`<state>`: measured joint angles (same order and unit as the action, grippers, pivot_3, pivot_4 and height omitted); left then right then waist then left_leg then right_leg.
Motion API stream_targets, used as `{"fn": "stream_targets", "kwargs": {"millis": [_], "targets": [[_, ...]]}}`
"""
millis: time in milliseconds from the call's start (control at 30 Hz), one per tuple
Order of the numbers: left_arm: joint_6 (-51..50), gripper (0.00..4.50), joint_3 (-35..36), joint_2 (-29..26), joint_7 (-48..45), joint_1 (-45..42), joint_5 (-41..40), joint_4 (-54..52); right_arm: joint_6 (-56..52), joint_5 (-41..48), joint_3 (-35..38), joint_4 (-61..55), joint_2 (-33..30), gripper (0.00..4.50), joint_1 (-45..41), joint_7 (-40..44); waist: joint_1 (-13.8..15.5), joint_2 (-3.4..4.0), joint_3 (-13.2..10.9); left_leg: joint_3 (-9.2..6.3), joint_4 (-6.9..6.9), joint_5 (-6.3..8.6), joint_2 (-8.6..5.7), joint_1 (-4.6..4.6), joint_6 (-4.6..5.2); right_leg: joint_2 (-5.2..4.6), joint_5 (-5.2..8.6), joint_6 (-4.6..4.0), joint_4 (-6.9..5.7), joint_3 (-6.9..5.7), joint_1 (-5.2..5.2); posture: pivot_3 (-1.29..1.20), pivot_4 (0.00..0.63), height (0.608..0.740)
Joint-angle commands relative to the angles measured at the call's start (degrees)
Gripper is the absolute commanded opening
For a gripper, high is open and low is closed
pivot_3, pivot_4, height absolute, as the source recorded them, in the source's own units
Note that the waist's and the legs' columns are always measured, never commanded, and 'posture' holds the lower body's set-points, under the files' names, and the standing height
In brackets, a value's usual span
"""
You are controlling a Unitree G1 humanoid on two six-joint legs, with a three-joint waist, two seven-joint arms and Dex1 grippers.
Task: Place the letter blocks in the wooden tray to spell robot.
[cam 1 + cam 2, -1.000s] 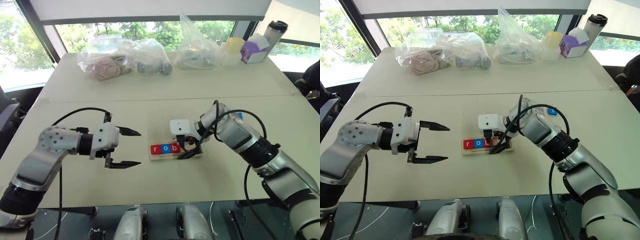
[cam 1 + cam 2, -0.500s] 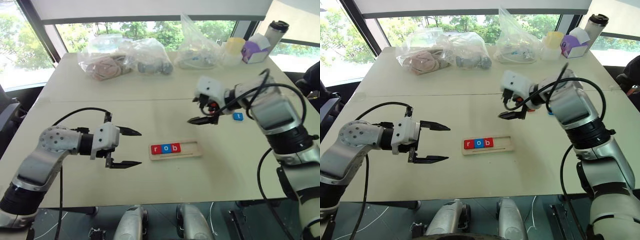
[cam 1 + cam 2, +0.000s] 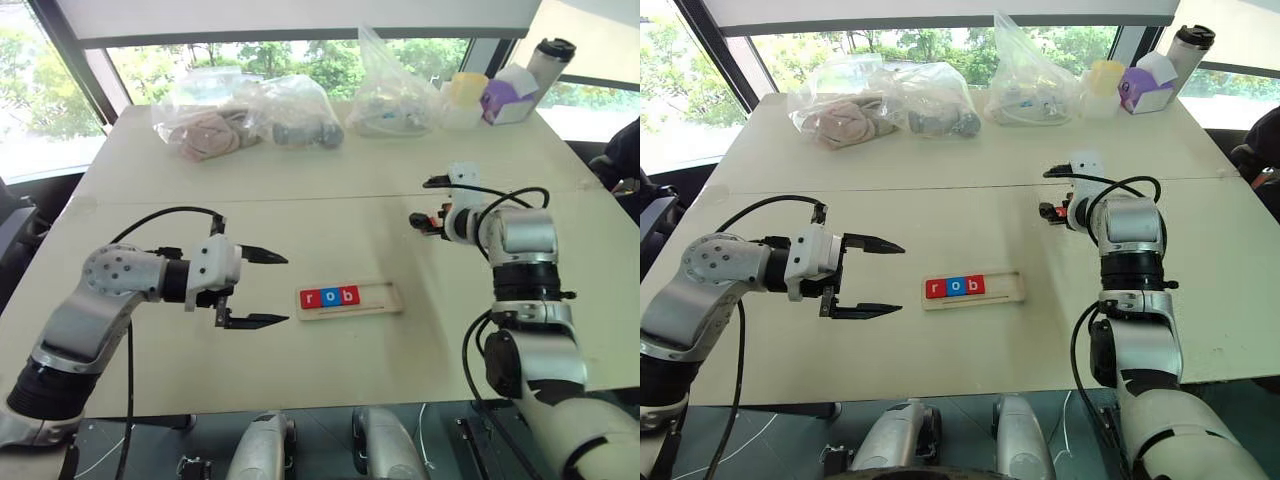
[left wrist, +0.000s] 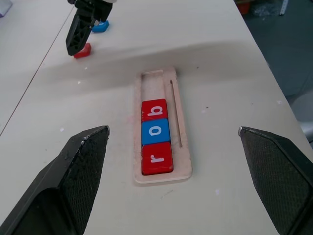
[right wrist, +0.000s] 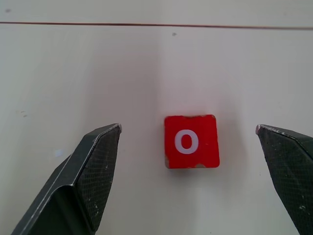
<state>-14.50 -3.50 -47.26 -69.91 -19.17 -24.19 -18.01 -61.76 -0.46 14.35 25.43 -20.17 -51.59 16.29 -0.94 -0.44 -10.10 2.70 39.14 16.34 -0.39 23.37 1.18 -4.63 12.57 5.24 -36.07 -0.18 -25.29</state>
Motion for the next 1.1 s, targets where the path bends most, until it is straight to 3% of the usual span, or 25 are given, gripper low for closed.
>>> {"fn": "stream_targets", "kwargs": {"millis": [33,600,700,867,1033,1100], "targets": [[0.26,4.50,1.38,-0.78,0.05,0.01,-0.26,-1.42,2.50,1.95,2.22,0.98,0.32,4.48,-2.00,-2.96,-0.08,0.00,0.00,0.00,0.00,0.00,0.00,0.00,0.00,0.01,0.00,0.00,0.01,0.00,0.00,0.00,0.150,0.740],[0.77,4.50,1.95,-2.63,-0.75,0.79,-0.03,-1.47,8.37,3.04,-4.42,8.22,1.76,4.48,-2.26,-3.36,-1.47,0.00,0.00,-0.01,0.00,0.00,0.04,-0.05,0.01,0.13,0.00,0.01,-0.02,0.00,0.05,0.00,0.150,0.740],[1.20,4.50,1.89,-2.79,-0.93,0.72,0.17,-1.11,8.29,3.13,-4.91,8.33,2.13,3.62,-2.32,-3.70,-1.68,0.00,0.00,-0.02,0.00,0.00,0.05,-0.06,0.01,0.13,0.00,0.01,-0.02,0.00,0.05,0.00,0.150,0.740],[1.40,4.50,1.86,-2.66,-0.91,0.71,0.32,-0.99,6.69,3.64,-6.40,6.51,2.57,1.15,-1.60,-3.26,-1.61,-0.01,0.00,-0.04,0.00,0.00,0.06,-0.06,0.01,0.14,0.00,0.02,-0.02,0.00,0.06,0.00,0.150,0.740],[1.61,4.50,1.63,-2.28,-0.92,0.27,0.45,-0.59,3.17,3.44,-9.21,1.78,1.11,1.16,-0.16,-1.71,-1.63,-0.01,0.00,-0.04,0.00,0.00,0.06,-0.06,0.01,0.14,0.00,0.02,-0.02,0.00,0.05,0.00,0.150,0.740],[1.59,4.50,1.40,-2.08,-0.88,0.05,0.52,-0.49,-2.40,4.04,-8.98,-6.29,-0.62,1.16,1.08,-1.49,-1.58,0.00,0.00,-0.06,-0.02,0.00,0.07,-0.05,0.01,0.14,0.00,0.02,-0.02,0.00,0.05,0.00,0.150,0.740]]}}
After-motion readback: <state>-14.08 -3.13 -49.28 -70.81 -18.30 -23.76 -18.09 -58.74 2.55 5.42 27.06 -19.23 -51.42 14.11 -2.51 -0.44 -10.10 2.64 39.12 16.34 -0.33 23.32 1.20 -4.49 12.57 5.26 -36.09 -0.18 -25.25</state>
